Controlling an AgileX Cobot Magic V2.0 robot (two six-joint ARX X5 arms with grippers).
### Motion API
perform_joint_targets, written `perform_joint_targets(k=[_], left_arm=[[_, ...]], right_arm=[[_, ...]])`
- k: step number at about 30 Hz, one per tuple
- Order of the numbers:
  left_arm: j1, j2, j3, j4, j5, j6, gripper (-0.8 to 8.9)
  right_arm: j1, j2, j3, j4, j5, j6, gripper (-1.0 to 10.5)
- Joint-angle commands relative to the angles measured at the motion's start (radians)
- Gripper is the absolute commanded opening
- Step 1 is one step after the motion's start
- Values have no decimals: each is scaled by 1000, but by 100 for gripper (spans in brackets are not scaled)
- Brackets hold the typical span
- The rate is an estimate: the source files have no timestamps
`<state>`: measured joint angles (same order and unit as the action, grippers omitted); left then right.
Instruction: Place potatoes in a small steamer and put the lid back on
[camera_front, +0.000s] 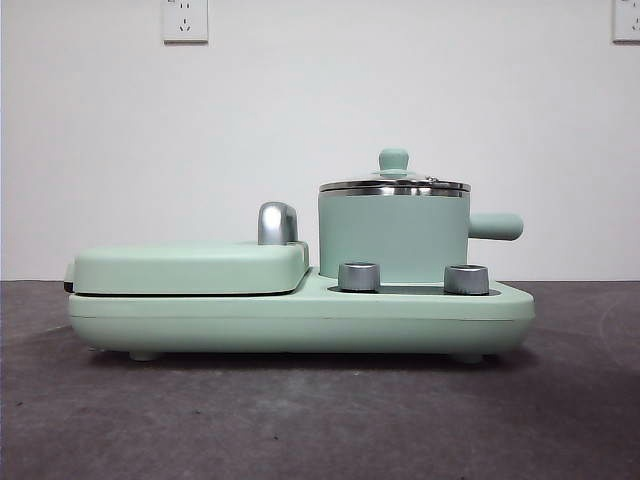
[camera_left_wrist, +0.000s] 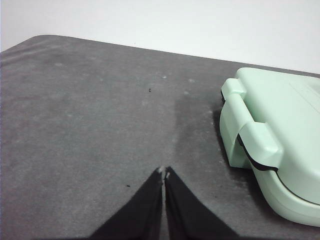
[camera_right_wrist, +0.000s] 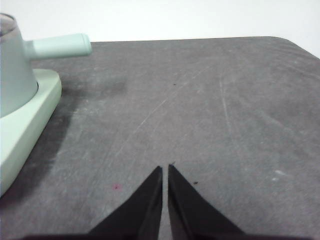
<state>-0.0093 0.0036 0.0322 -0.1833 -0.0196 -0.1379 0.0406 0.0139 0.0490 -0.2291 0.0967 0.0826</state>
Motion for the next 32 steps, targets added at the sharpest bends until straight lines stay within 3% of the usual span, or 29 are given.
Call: perform_joint_targets(k=[1, 6, 12, 32], left_arm=[[0, 0, -19, -6, 0, 14, 7], [0, 0, -19, -6, 0, 14, 7], [0, 0, -19, -6, 0, 14, 7], [0, 0, -19, -6, 0, 14, 7]], right_arm=[[1, -10, -23, 18, -26, -5, 16], [1, -10, -29, 28, -100, -18, 16], [1, -10, -38, 53, -123, -19, 16], [1, -10, -37, 72, -122, -17, 16]])
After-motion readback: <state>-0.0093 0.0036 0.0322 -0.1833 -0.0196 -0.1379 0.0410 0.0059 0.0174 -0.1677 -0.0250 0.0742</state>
